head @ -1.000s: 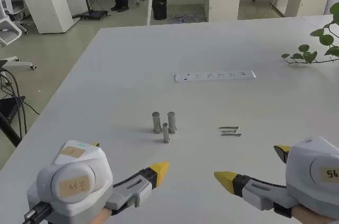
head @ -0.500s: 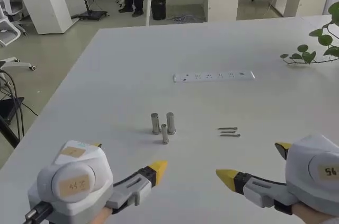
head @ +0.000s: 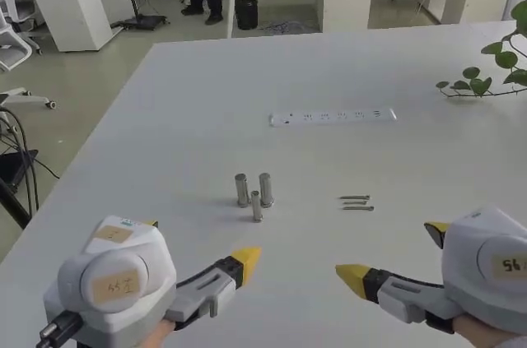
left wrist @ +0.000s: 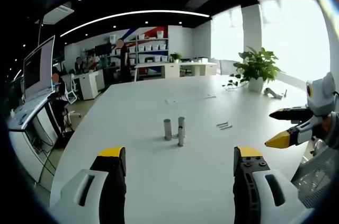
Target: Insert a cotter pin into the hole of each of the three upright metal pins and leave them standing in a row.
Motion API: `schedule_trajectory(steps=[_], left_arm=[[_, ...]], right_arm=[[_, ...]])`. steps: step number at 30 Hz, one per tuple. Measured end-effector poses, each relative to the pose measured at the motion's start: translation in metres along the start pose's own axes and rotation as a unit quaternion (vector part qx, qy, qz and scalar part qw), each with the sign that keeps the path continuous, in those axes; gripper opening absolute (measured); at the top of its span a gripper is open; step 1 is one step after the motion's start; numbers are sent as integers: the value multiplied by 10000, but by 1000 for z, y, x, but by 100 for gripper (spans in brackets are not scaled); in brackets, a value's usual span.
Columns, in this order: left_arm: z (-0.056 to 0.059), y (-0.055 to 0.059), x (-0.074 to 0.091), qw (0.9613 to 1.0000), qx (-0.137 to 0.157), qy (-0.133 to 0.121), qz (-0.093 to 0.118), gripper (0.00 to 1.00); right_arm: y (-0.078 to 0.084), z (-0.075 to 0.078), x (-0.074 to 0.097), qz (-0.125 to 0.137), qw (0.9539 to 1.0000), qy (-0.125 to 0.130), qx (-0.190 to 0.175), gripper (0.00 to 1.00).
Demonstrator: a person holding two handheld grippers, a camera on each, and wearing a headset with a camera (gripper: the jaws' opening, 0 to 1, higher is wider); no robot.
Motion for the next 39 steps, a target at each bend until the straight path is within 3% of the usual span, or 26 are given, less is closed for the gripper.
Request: schedule_trajectory(steps=[28, 39], left_arm=[[1, 4, -3, 9999, -92, 18, -71, 79], [-3, 10, -14, 9998, -99, 108, -111, 75]], right_arm=[[-4, 3, -3, 19, 9999, -49, -85, 81], [-5, 4, -5, 6, 9998, -185, -118, 80]])
Point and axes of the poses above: the centre of the closed fingertips' face, and the gripper's own axes: x roughly backward along the fingers, z roughly to its right, y roughly out of its underside, the point moved 9 cm from there along x, roughly backward along the fingers, and after that the axes turned 14 degrees about z, right-handed, at the moved point
